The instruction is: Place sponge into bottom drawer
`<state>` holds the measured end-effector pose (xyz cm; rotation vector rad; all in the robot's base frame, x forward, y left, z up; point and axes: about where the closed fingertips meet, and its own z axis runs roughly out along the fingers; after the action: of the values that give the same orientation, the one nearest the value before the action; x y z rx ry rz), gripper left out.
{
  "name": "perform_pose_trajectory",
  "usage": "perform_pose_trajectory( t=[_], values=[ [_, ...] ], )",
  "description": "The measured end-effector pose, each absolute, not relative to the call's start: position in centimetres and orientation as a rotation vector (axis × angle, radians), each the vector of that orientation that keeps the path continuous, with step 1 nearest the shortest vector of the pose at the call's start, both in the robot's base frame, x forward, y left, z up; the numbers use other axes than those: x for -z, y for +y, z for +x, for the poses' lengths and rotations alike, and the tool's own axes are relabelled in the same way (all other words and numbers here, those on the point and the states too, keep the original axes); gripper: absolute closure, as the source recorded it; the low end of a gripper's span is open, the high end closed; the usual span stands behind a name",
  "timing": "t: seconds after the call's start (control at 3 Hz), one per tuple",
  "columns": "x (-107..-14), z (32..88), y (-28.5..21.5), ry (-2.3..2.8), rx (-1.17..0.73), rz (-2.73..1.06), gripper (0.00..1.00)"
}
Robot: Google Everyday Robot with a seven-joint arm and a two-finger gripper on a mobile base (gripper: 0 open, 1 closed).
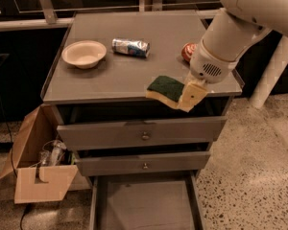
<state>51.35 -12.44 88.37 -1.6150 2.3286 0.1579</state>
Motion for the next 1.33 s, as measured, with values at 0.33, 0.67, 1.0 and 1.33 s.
perform_pose_trajectory(
  t=[0.33,0.67,1.0,1.33],
  values=[
    [-86.6,49.3,-13.4,2.383,-0.189,-1.581,1.00],
    [-83.5,44.6,-15.2,2.493,-0.264,-1.499,1.00],
    [-80.6,41.1,-15.3,2.557,-0.340,-1.468,1.00],
    [-80.0,40.7,-15.3,2.569,-0.349,-1.471,1.00]
  ],
)
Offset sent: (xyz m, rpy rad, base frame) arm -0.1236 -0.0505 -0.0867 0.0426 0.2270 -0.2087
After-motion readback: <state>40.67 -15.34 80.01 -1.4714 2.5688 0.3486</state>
